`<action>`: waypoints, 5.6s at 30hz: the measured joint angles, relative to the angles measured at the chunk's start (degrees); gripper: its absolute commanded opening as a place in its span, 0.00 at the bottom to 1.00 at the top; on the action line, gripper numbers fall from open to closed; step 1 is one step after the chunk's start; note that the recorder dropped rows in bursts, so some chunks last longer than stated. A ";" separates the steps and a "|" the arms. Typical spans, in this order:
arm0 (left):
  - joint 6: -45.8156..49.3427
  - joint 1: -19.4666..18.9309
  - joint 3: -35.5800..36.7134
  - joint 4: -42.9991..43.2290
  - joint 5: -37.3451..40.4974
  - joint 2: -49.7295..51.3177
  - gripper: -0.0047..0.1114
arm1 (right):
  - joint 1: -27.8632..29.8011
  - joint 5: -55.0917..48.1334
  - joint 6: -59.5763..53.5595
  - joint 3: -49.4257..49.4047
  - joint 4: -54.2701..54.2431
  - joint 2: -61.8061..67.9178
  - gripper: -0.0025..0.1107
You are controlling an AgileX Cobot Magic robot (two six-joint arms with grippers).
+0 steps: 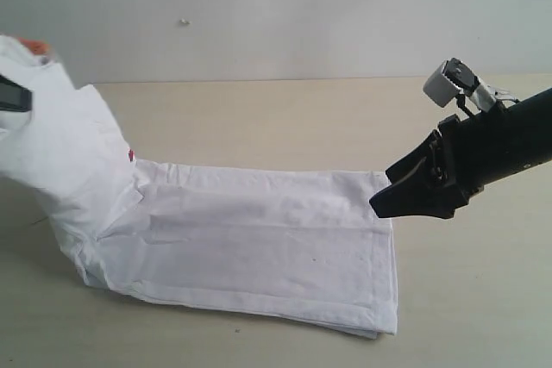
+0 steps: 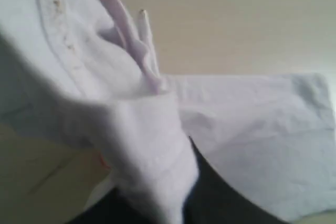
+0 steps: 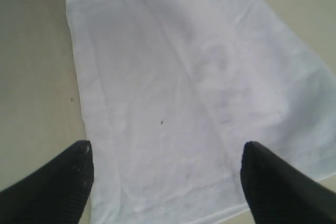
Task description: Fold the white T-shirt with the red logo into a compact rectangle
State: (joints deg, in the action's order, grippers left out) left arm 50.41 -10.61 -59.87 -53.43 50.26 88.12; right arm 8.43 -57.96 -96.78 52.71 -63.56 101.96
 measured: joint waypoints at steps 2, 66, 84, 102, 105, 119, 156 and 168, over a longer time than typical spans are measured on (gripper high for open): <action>-4.90 8.59 0.00 -0.75 -0.45 -0.37 0.05 | 0.00 0.00 0.00 0.00 -0.10 0.00 0.68; 0.18 39.08 -1.87 -0.58 -24.26 19.62 0.43 | -0.98 1.65 0.00 0.00 0.46 0.76 0.68; 0.18 26.72 -1.77 5.14 -15.68 8.92 0.04 | -9.49 14.93 2.50 4.39 -0.34 11.93 0.02; 0.18 26.58 5.81 5.61 -13.05 -1.82 0.04 | -9.81 24.01 8.80 14.86 -1.50 21.02 0.02; 0.18 26.58 6.30 7.70 -13.86 -2.72 0.04 | -9.81 23.09 8.24 15.32 -0.75 21.07 0.02; 0.18 26.19 12.63 8.44 -27.19 -17.13 0.04 | -9.81 20.65 17.59 15.32 8.22 4.72 0.02; -8.85 26.19 44.06 5.61 -45.83 -70.74 0.04 | -9.81 31.18 38.11 -24.72 9.63 -75.48 0.02; -9.01 26.19 47.49 4.84 -46.54 -75.52 0.04 | -9.81 30.69 38.43 -27.10 9.44 -84.82 0.02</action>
State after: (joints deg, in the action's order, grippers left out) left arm 41.40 15.58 -12.38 -48.59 3.72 12.60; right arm -1.39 -27.27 -58.35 25.62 -54.12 17.13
